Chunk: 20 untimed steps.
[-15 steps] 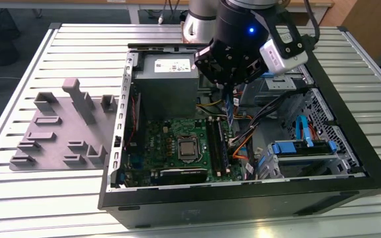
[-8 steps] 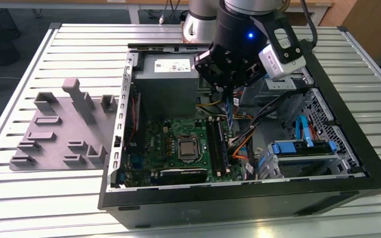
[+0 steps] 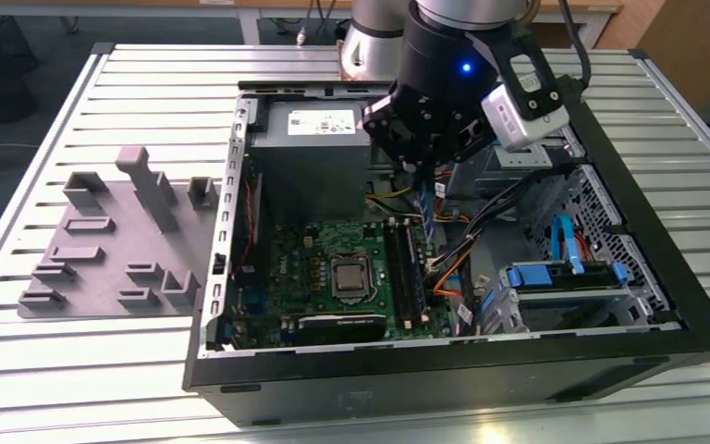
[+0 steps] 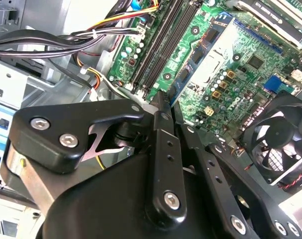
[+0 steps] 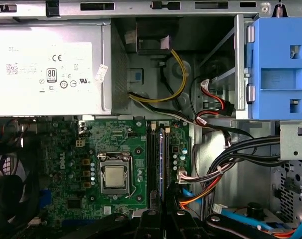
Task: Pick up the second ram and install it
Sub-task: 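Insert the second ram into the second slot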
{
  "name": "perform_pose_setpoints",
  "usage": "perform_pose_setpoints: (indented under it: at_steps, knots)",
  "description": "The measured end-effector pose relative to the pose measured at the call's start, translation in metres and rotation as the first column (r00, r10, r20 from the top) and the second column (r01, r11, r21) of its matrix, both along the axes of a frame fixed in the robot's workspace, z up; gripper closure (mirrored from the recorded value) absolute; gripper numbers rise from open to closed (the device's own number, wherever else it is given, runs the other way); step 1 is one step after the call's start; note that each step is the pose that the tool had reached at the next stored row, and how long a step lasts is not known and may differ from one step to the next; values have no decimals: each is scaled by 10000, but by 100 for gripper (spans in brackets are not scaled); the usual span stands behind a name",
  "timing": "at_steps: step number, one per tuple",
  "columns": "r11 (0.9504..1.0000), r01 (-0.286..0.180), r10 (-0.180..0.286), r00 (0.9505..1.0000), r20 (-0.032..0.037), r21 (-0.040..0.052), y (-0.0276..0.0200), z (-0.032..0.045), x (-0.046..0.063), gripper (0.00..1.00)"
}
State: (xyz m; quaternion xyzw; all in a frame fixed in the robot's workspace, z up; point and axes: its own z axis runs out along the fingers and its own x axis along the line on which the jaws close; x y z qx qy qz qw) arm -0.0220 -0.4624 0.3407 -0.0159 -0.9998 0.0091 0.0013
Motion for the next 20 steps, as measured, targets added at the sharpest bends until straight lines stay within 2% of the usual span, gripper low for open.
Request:
perform_pose_setpoints:
  at_steps: [6, 13, 20]
  knots:
    - [10000, -1, 1, 10000, 0, -32, 0, -19, 1, 86]
    - [10000, -6, 6, 10000, -2, -34, 0, -146, 15, 86]
    - [9997, -237, 237, 9997, -70, -33, -21, -268, 16, 86]
